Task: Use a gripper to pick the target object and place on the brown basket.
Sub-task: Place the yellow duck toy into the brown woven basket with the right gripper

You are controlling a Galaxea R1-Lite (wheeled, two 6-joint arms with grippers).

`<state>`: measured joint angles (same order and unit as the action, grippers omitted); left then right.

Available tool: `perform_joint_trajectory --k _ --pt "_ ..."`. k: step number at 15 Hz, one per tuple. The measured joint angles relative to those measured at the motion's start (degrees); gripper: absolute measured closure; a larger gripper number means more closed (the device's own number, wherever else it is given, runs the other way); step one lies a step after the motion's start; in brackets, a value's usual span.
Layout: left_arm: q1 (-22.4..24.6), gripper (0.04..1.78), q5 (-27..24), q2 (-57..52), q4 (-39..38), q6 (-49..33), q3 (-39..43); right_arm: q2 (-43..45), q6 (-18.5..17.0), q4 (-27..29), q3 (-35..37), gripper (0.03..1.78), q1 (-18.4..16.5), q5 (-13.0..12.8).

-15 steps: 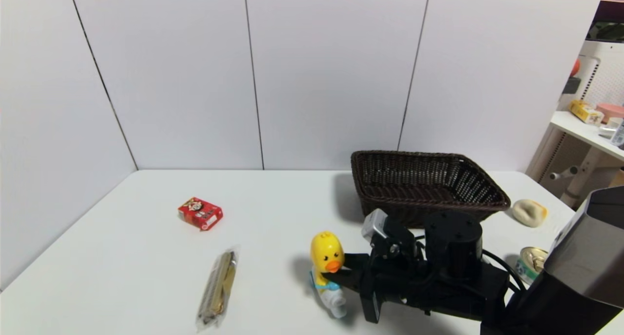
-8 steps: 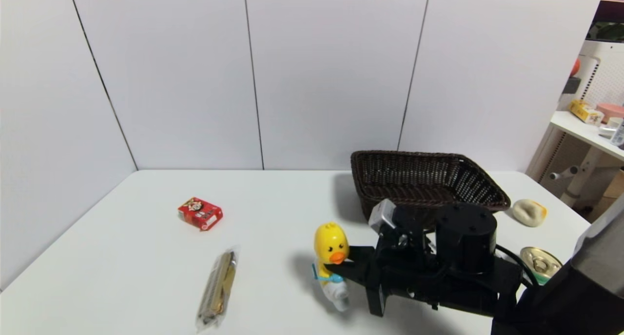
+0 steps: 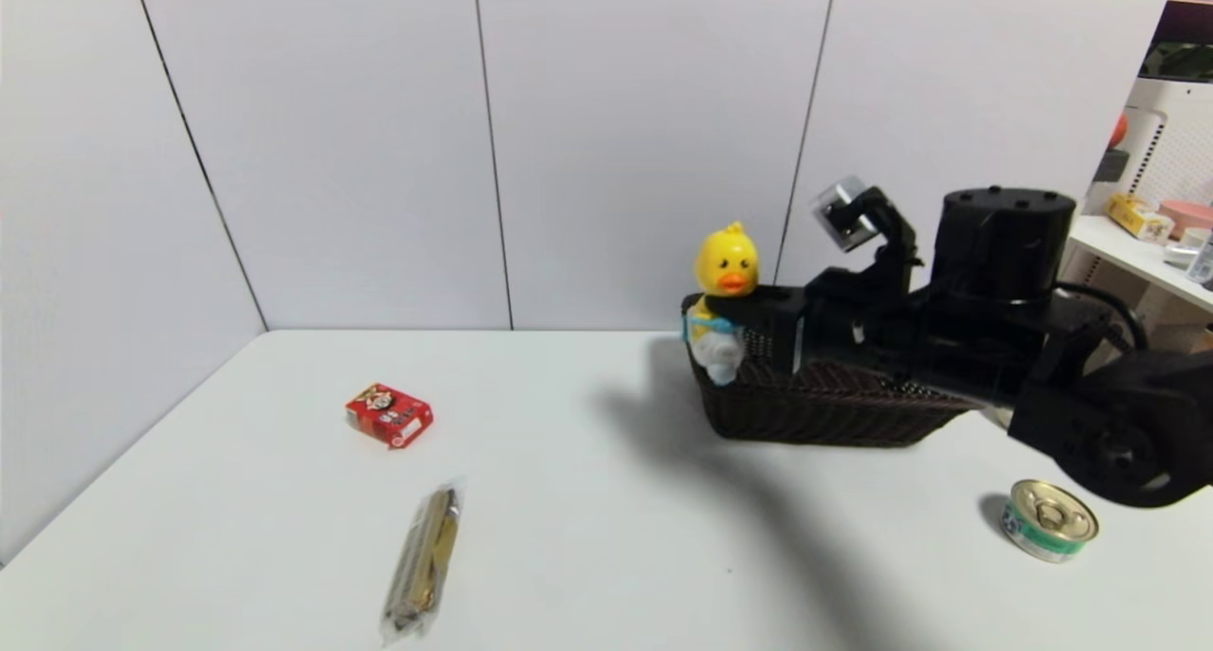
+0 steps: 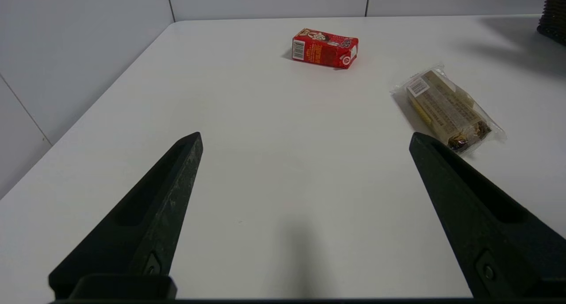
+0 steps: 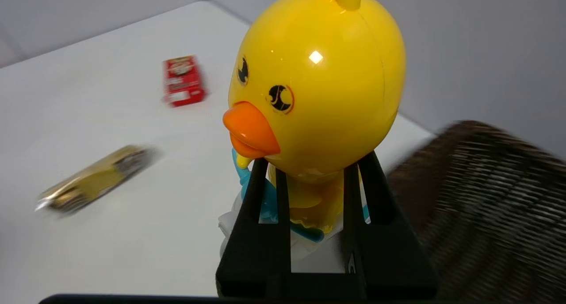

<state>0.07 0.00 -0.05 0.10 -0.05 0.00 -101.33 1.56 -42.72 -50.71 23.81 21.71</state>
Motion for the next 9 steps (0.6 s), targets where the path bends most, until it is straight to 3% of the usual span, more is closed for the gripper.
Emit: perform_joint_trajectory --k 2,4,8,9 --pt "0.0 0.13 0.0 0.0 0.0 0.0 0.0 -0.1 0.1 5.2 -4.3 1.47 -6.8 0.2" --pt "0.0 0.13 0.0 0.0 0.0 0.0 0.0 -1.8 0.4 6.9 -6.5 1.47 -12.0 0.3" --pt "0.0 0.13 0.0 0.0 0.0 0.0 0.0 -6.1 0.3 7.4 -7.7 1.47 -15.7 0.2" --pt "0.0 0.13 0.0 0.0 0.0 0.0 0.0 -6.9 0.1 8.0 -7.7 1.36 -15.9 0.3"
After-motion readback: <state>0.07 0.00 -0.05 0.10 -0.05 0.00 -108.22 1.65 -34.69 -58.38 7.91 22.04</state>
